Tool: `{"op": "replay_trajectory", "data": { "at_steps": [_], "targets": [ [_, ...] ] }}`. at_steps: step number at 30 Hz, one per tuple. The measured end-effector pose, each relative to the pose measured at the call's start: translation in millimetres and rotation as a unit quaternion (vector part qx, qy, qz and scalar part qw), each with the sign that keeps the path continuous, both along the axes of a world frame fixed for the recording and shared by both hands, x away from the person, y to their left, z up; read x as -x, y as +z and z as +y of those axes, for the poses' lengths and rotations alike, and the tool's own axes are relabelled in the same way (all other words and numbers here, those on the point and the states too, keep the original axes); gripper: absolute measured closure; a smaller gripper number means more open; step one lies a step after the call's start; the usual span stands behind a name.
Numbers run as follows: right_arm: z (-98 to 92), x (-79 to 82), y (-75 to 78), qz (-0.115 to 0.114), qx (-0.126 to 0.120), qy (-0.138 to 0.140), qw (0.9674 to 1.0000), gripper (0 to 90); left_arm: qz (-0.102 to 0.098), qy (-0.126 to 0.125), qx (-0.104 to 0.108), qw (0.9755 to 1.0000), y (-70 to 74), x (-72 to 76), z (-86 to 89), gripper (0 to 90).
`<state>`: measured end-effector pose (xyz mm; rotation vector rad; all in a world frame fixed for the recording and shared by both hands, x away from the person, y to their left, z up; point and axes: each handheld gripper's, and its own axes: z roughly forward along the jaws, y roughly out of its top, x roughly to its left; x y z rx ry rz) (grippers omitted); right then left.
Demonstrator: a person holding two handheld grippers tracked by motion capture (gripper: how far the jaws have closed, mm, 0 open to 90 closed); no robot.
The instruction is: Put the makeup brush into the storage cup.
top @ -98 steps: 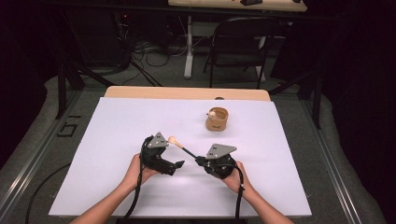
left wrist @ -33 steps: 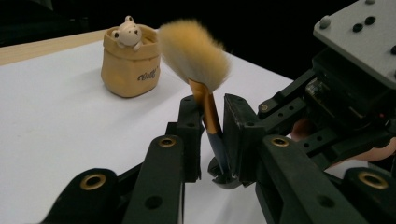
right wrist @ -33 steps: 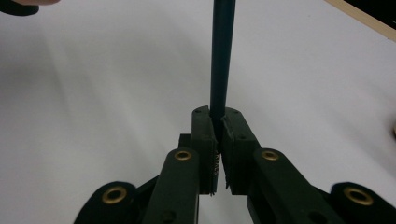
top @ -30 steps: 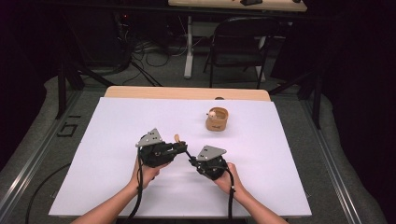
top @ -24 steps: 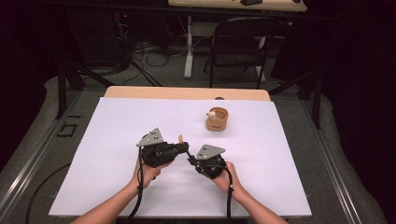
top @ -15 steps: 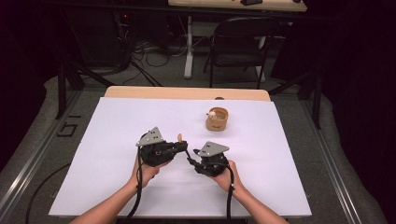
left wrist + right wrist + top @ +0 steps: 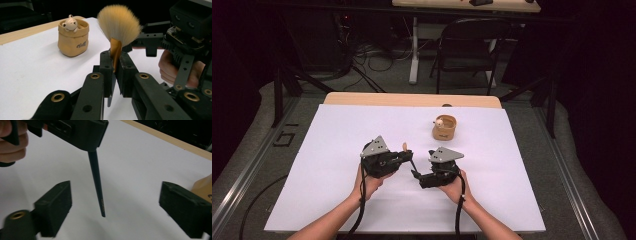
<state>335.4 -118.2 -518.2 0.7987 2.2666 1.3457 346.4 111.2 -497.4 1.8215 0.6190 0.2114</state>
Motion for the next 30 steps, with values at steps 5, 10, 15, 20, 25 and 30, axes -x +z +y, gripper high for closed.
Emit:
{"op": "replay_trajectory", "data": {
  "at_steps": [5, 10, 15, 20, 25, 30],
  "targets": [
    [7.1, -0.6, 2.3, -0.005, -0.004, 0.007, 1.0000, 39.9, 0.001, 0.001, -0.004, 1.0000, -0.7, -0.5, -3.2, 83.8],
    [17.7, 0.7, 5.1, -0.016, 0.004, 0.021, 0.9996, 59.3, 0.000, 0.005, -0.001, 1.0000, -0.3, 0.0, -2.0, 83.8],
    [19.3, 2.0, 6.0, -0.023, 0.005, 0.023, 0.9995, 72.5, 0.002, 0.002, 0.000, 1.0000, -0.9, -0.9, -1.2, 83.8],
    [17.4, 1.8, 6.0, -0.027, 0.006, 0.025, 0.9993, 81.6, 0.004, 0.003, 0.002, 1.0000, -1.6, -0.7, -2.4, 83.8],
    [17.2, 3.3, 6.7, -0.040, 0.012, 0.033, 0.9986, 83.3, 0.003, -0.001, 0.004, 1.0000, -0.7, -0.2, -1.7, 83.4],
    [15.7, 3.7, 8.1, -0.046, 0.012, 0.037, 0.9982, 83.6, 0.001, 0.006, 0.017, 0.9998, 1.1, -2.4, 4.6, 73.5]
  ]
}}
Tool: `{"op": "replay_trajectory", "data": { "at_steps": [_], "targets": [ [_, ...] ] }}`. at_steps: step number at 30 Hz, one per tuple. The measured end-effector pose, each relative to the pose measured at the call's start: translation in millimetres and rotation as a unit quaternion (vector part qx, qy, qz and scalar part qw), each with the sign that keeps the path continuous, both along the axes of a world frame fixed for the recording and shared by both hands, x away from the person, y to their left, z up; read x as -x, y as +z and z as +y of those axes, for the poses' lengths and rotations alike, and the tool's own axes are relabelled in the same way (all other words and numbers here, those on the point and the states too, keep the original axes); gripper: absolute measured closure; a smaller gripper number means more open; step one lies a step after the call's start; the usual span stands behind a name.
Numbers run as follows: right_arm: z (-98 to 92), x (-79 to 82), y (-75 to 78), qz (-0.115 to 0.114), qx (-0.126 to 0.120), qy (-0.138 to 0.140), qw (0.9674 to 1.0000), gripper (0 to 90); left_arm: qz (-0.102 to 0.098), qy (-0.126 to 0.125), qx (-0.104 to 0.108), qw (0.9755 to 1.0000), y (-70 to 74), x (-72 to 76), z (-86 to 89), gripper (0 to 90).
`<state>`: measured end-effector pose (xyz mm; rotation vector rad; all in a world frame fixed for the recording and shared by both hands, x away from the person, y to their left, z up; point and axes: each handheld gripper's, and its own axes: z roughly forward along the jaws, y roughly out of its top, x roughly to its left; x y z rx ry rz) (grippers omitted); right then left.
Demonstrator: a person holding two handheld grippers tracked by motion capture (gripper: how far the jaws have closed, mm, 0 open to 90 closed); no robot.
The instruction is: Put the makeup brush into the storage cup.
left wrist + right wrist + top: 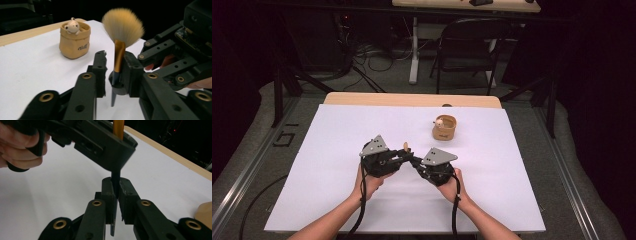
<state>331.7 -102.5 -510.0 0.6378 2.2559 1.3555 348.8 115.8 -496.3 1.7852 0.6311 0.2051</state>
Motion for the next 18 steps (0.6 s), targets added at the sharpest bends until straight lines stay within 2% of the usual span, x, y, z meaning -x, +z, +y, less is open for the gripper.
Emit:
{"op": "replay_trajectory", "data": {
  "at_steps": [4, 10, 14, 17, 18],
  "targets": [
    [-3.1, -1.7, -0.3, 0.002, 0.001, -0.005, 1.0000, 83.6, -0.003, 0.018, 0.004, 0.9998, 3.7, -0.4, 7.8, 59.4],
    [-8.1, -4.1, 0.2, 0.002, 0.001, -0.013, 0.9999, 83.7, -0.002, 0.034, -0.006, 0.9994, 6.2, -3.1, 18.9, 40.5],
    [-11.4, -5.0, 0.8, 0.002, 0.001, -0.018, 0.9998, 83.8, -0.023, 0.051, -0.038, 0.9977, 7.7, -1.0, 22.9, 32.0],
    [-14.2, -5.7, 1.5, -0.001, 0.000, -0.021, 0.9998, 83.7, -0.033, 0.061, -0.057, 0.9960, 6.3, 0.5, 25.7, 25.2],
    [-15.0, -5.9, 1.7, 0.000, -0.002, -0.021, 0.9998, 83.7, -0.032, 0.058, -0.064, 0.9958, 5.3, 0.2, 27.1, 22.7]
  ]
}}
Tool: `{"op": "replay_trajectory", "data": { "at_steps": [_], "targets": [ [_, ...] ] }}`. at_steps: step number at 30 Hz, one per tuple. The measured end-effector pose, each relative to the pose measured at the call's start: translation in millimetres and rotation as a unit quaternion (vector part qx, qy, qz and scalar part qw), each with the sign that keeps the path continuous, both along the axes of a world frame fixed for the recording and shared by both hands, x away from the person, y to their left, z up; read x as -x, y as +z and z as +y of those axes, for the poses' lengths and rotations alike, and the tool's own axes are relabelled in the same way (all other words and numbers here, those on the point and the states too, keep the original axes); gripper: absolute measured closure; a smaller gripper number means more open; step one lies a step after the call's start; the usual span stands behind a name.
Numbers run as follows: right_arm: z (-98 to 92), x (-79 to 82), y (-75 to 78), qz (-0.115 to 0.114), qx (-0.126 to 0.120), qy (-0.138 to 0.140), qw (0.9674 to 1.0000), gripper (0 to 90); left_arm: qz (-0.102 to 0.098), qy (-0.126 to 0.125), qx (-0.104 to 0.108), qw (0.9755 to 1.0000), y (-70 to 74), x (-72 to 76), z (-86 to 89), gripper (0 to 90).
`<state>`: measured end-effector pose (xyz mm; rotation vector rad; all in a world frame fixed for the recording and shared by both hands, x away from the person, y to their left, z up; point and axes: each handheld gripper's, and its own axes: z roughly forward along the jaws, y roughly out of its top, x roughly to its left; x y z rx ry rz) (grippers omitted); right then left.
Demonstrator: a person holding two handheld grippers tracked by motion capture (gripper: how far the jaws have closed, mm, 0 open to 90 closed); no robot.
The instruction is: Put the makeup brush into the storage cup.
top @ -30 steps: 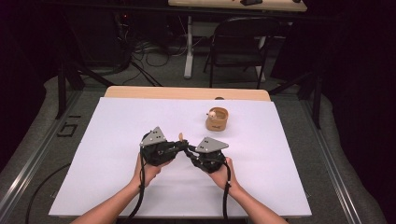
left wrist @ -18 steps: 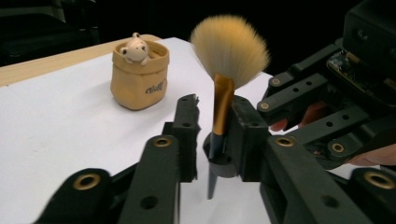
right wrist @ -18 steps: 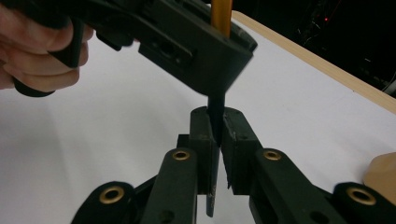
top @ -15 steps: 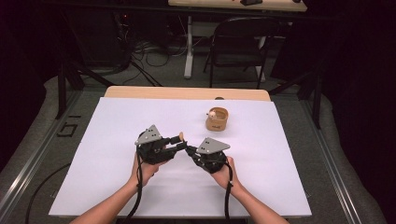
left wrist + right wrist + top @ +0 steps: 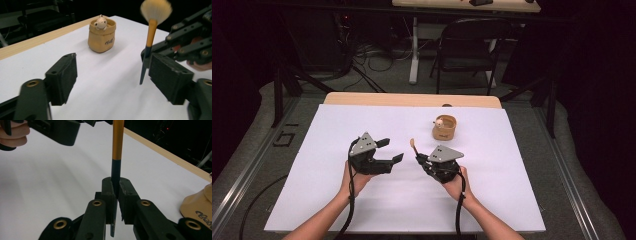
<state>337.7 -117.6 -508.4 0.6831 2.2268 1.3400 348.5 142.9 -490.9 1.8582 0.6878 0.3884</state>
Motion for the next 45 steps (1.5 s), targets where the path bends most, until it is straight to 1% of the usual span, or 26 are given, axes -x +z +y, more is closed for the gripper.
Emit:
{"op": "replay_trajectory", "data": {
  "at_steps": [2, 6, 9, 10, 12, 14, 15, 20, 22, 24, 25, 27, 30, 32, 37, 40, 42, 45],
  "targets": [
    [-1.8, -0.5, 0.5, -0.001, 0.001, -0.001, 1.0000, 83.7, 0.004, 0.000, -0.012, 0.9999, -2.8, 0.1, 1.4, 17.1],
    [-5.1, -1.1, 1.3, -0.001, 0.002, -0.003, 1.0000, 83.7, 0.009, -0.009, -0.039, 0.9991, -8.4, 1.0, 4.3, 13.1],
    [-8.0, -1.9, 1.8, -0.003, -0.001, -0.005, 1.0000, 83.7, 0.012, -0.007, -0.052, 0.9986, -12.5, 1.2, 5.7, 9.7],
    [-9.0, -2.1, 2.1, -0.003, -0.001, -0.006, 1.0000, 83.7, 0.014, -0.006, -0.053, 0.9985, -13.7, 1.2, 6.1, 9.0],
    [-10.9, -2.2, 2.5, -0.004, -0.002, -0.006, 1.0000, 83.7, 0.012, -0.002, -0.059, 0.9982, -15.6, 1.1, 7.9, 7.7],
    [-12.8, -2.4, 3.1, -0.003, -0.003, -0.008, 1.0000, 83.7, 0.011, 0.000, -0.060, 0.9982, -17.0, 1.6, 9.8, 6.2],
    [-14.1, -2.6, 3.4, -0.004, -0.002, -0.009, 1.0000, 83.7, 0.014, 0.001, -0.058, 0.9982, -17.7, 2.1, 11.0, 5.7],
    [-20.0, -3.7, 5.0, -0.005, -0.007, -0.013, 0.9999, 83.7, 0.009, 0.010, -0.061, 0.9981, -21.3, 3.6, 19.1, 4.3],
    [-22.1, -4.0, 5.5, -0.006, -0.008, -0.014, 0.9999, 83.7, 0.003, 0.016, -0.061, 0.9980, -23.3, 4.3, 21.9, 3.4],
    [-23.8, -3.9, 6.2, -0.007, -0.008, -0.014, 0.9998, 83.8, 0.004, 0.019, -0.060, 0.9980, -24.9, 4.2, 24.2, 2.8],
    [-24.4, -3.9, 6.5, -0.007, -0.009, -0.013, 0.9998, 83.7, 0.001, 0.021, -0.054, 0.9983, -26.1, 4.6, 26.0, 2.4],
    [-26.0, -3.9, 7.2, -0.009, -0.011, -0.013, 0.9998, 83.7, -0.006, 0.019, -0.052, 0.9985, -27.2, 6.0, 28.1, 2.2],
    [-29.4, -4.2, 8.3, -0.011, -0.010, -0.015, 0.9998, 83.7, -0.021, 0.017, -0.053, 0.9982, -27.4, 9.4, 30.3, 1.5],
    [-32.4, -4.1, 9.1, -0.010, -0.014, -0.017, 0.9997, 83.7, -0.028, 0.017, -0.054, 0.9980, -26.8, 11.7, 32.8, 1.4],
    [-40.6, -4.1, 10.7, -0.011, -0.017, -0.023, 0.9995, 83.7, -0.023, 0.023, -0.049, 0.9982, -28.1, 13.8, 40.2, 1.3],
    [-44.2, -4.3, 11.5, -0.012, -0.017, -0.027, 0.9994, 83.8, -0.025, 0.028, -0.050, 0.9980, -29.0, 14.7, 43.9, 1.3],
    [-46.0, -4.6, 11.7, -0.013, -0.017, -0.028, 0.9994, 83.7, -0.022, 0.030, -0.052, 0.9980, -29.5, 15.1, 45.8, 1.3],
    [-48.9, -5.4, 12.0, -0.011, -0.017, -0.033, 0.9993, 83.7, -0.020, 0.028, -0.048, 0.9983, -30.1, 17.0, 48.8, 1.3]
  ]
}}
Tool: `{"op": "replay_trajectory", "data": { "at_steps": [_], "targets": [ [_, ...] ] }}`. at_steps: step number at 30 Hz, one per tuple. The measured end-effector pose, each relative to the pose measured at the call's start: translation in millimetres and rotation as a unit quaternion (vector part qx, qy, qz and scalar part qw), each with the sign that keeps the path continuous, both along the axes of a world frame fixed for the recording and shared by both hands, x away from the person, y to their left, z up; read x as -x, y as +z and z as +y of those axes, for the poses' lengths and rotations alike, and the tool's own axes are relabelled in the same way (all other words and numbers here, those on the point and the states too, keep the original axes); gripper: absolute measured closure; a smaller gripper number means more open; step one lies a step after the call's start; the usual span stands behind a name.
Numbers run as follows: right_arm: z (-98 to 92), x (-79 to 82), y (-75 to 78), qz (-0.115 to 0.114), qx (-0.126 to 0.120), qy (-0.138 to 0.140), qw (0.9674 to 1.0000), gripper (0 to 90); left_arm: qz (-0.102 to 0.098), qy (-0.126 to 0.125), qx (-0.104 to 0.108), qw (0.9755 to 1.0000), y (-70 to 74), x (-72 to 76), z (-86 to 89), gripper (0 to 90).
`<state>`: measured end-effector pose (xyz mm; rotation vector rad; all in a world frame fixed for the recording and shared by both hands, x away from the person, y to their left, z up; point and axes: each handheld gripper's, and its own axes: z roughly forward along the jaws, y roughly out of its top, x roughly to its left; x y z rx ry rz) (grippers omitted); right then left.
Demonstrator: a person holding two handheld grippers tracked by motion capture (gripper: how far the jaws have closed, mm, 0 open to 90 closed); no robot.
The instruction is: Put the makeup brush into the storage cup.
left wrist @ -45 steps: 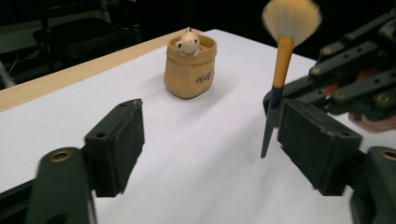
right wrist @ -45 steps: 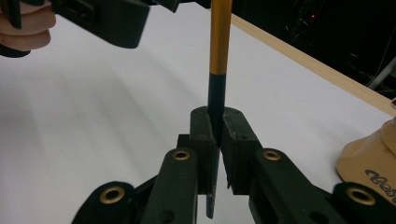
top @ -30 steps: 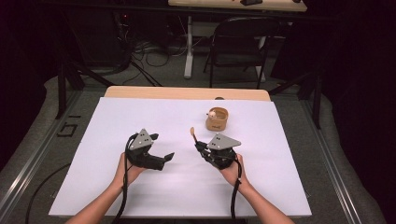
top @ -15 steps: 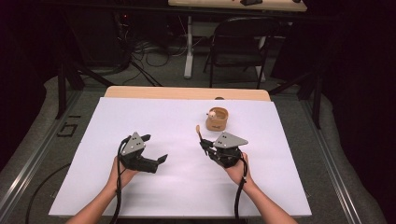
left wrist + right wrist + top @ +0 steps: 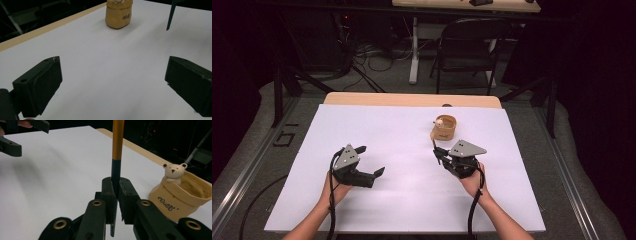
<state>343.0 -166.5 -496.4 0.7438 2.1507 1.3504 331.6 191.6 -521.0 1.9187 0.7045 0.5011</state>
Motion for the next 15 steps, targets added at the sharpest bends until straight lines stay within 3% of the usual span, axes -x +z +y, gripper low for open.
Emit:
{"op": "replay_trajectory", "data": {
  "at_steps": [15],
  "targets": [
    [-15.7, -2.9, 6.2, -0.002, -0.011, -0.011, 0.9999, 83.8, 0.019, 0.017, -0.006, 0.9997, -2.0, 0.7, 12.1, 3.0]
  ]
}}
